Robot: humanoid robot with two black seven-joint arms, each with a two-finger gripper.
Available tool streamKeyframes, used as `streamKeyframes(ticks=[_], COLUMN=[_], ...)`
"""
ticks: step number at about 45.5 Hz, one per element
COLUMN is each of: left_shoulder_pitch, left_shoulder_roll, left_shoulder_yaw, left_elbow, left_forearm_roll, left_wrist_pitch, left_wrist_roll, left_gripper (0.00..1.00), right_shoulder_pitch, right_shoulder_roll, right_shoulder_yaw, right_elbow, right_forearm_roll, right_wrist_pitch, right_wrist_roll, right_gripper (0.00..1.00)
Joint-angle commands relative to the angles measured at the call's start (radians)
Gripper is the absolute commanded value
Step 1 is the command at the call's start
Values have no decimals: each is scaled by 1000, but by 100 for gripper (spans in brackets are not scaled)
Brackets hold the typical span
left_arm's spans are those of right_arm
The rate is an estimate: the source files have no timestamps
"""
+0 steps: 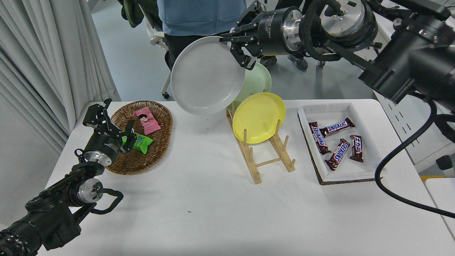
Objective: Place the plate on the table
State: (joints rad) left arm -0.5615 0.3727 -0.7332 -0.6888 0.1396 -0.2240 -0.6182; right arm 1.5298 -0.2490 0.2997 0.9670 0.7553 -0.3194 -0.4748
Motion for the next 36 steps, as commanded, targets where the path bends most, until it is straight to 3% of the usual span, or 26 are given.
streamKeyframes(ticks=[1,18,26,36], left_shoulder_pitch=[0,-1,0,0], left_shoulder_roll=[0,0,-1,0], left_shoulder_yaw=[0,0,0,0], left_elbow=[0,0,0,0], left_forearm_roll=[0,0,0,0], left_wrist_pitch=[0,0,0,0], left_wrist_roll=[0,0,0,0], left_gripper=[100,100,100,100], right_shoulder_pitch=[-91,-194,-192,-203], right_shoulder_roll=[36,60,60,62], right_shoulder_yaw=[6,-10,-13,-13], right_elbow=[9,52,42,42], right_forearm_roll=[140,263,305,303], right_wrist_pitch=[-67,-265,-466,-466], right_wrist_roll=[-2,-5,-1,1], right_gripper=[0,0,0,0])
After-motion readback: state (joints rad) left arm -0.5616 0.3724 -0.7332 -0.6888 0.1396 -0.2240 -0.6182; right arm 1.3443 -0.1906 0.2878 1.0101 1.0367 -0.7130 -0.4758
